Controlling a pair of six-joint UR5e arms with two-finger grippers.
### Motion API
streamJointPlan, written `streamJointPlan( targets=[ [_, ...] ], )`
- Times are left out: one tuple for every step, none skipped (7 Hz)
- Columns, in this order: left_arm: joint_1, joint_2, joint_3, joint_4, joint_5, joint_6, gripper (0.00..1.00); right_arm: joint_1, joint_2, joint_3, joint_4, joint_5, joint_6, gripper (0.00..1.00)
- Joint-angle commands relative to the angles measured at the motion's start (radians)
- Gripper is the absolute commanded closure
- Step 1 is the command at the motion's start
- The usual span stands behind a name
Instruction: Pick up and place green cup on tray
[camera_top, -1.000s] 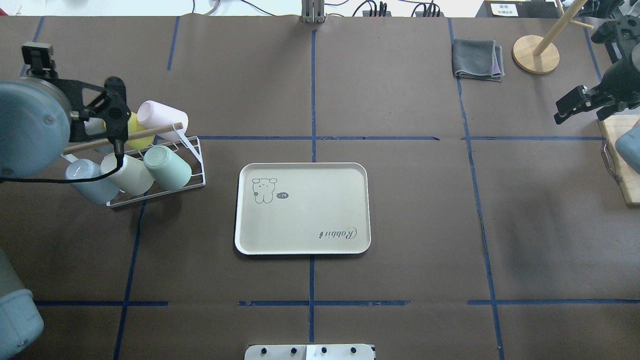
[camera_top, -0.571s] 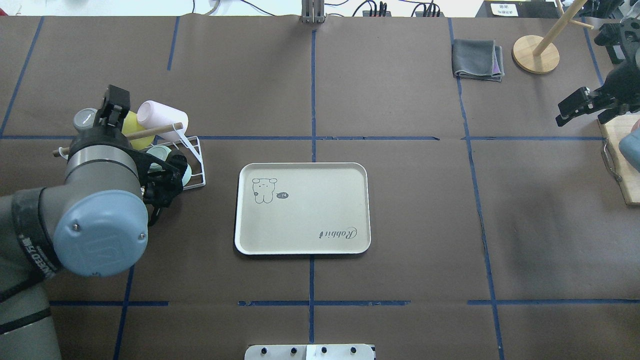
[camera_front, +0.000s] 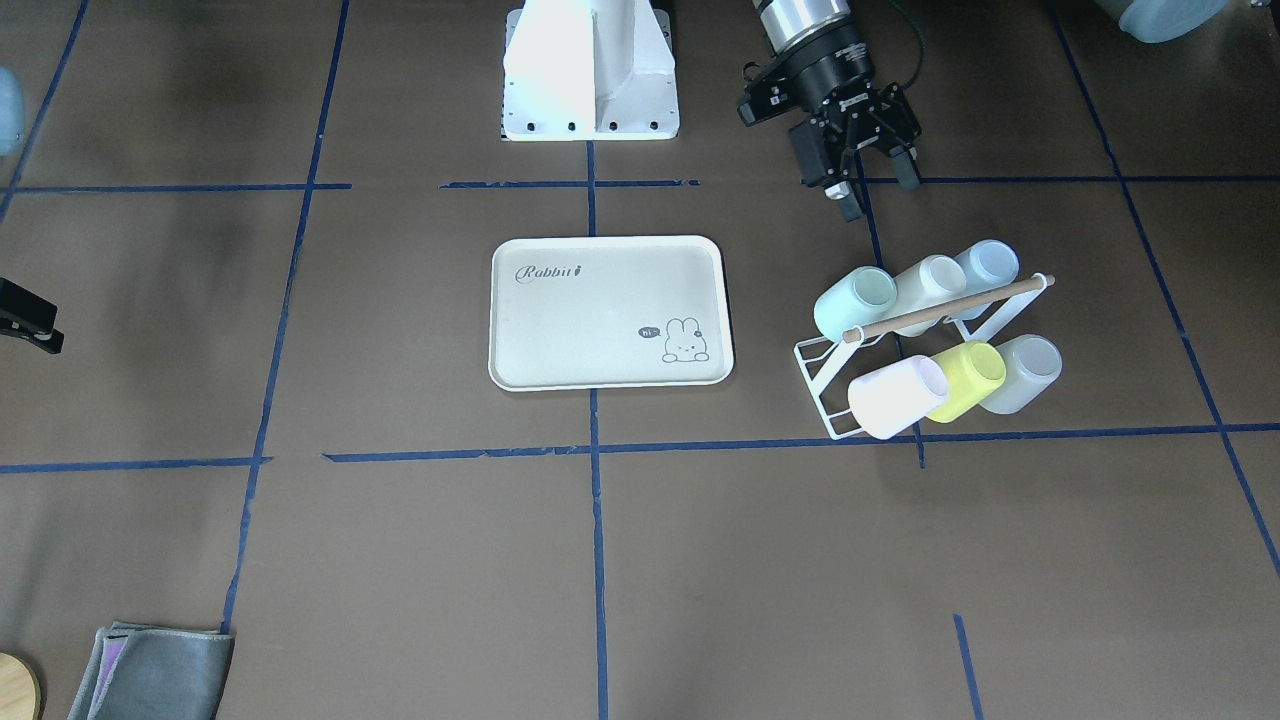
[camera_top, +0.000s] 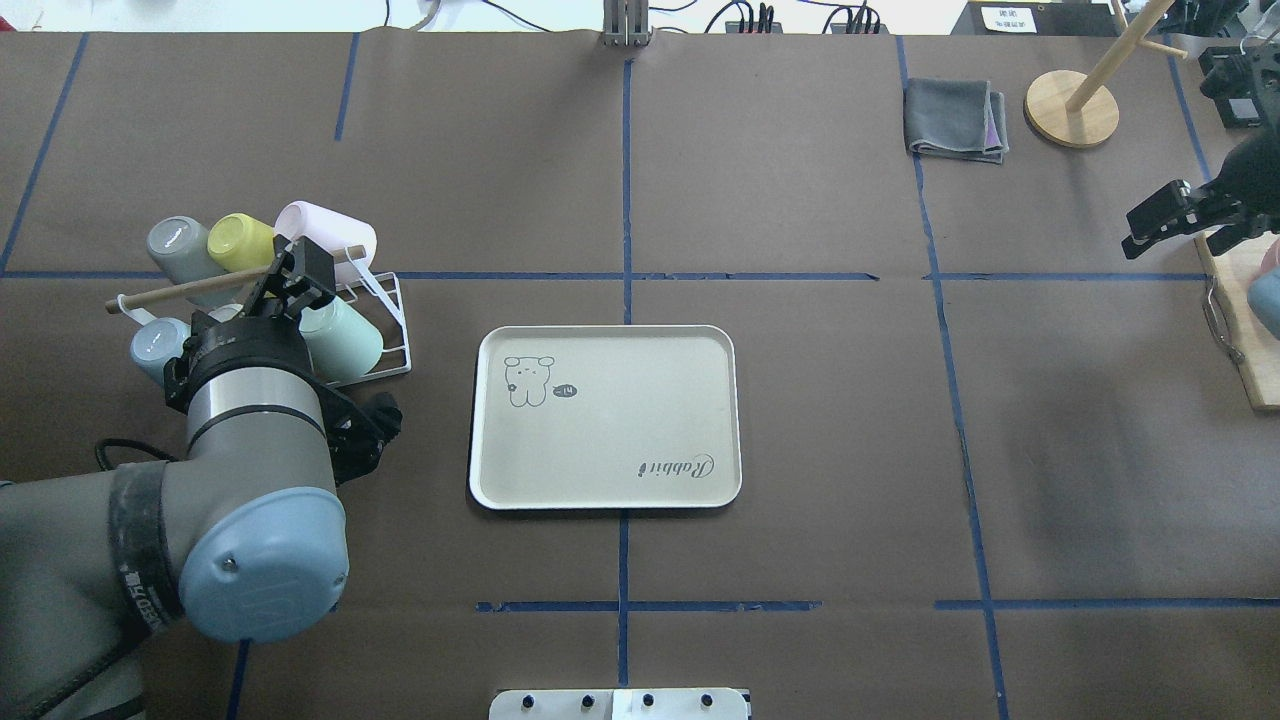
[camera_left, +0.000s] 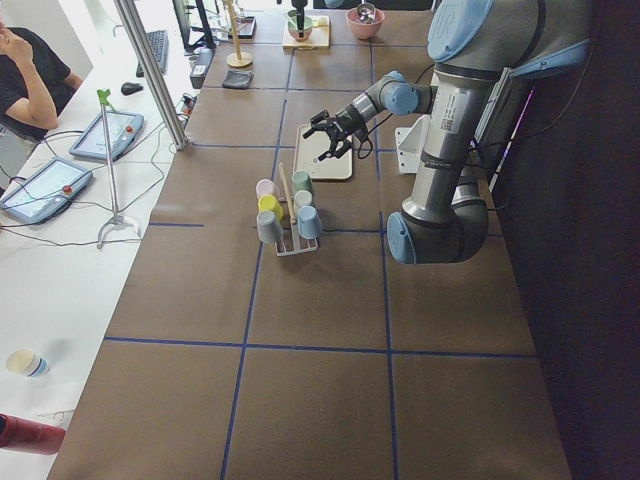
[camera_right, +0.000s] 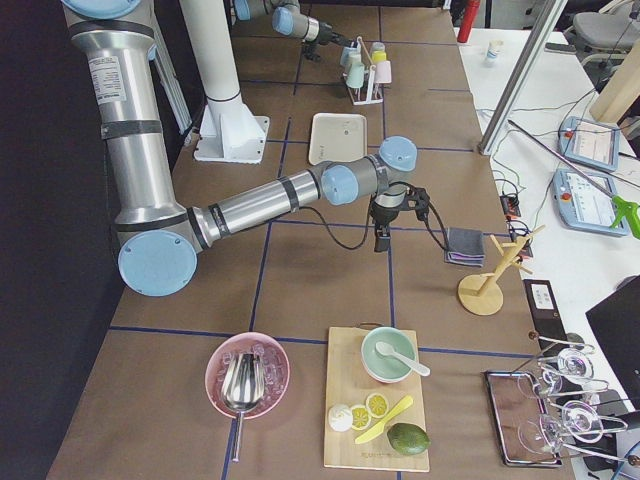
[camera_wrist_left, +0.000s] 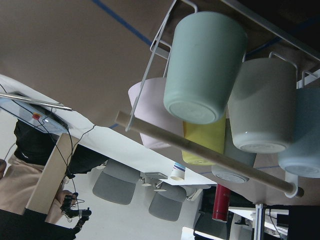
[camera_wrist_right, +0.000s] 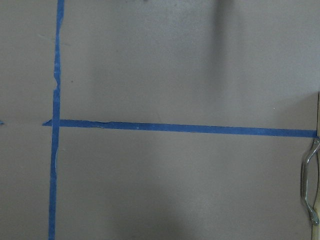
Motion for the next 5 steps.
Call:
streamJointPlan(
  targets=[
    [0.024, -0.024, 0.117, -0.01, 0.028, 0.004, 0.0, 0.001, -0.002, -0.001, 0.0, -0.004, -0.001, 0.0],
    [0.026, -0.021, 0.166, -0.008, 0.062, 0.004, 0.0, 0.001, -0.002, -0.001, 0.0, -0.004, -0.001, 0.0],
    [0.026, -0.019, 0.203, -0.01, 0.079, 0.004, 0.0, 0.001, 0.0, -0.001, 0.0, -0.004, -0.001, 0.0],
    [0.03, -0.021, 0.224, -0.011, 0.079, -0.014, 0.0, 0.001, 0.0, -0.001, 0.0, -0.004, -0.001, 0.0],
    [0.032, -0.022, 0.266, -0.013, 0.083, -0.051, 0.0, 0.001, 0.0, -0.001, 0.0, -0.004, -0.001, 0.0]
  ],
)
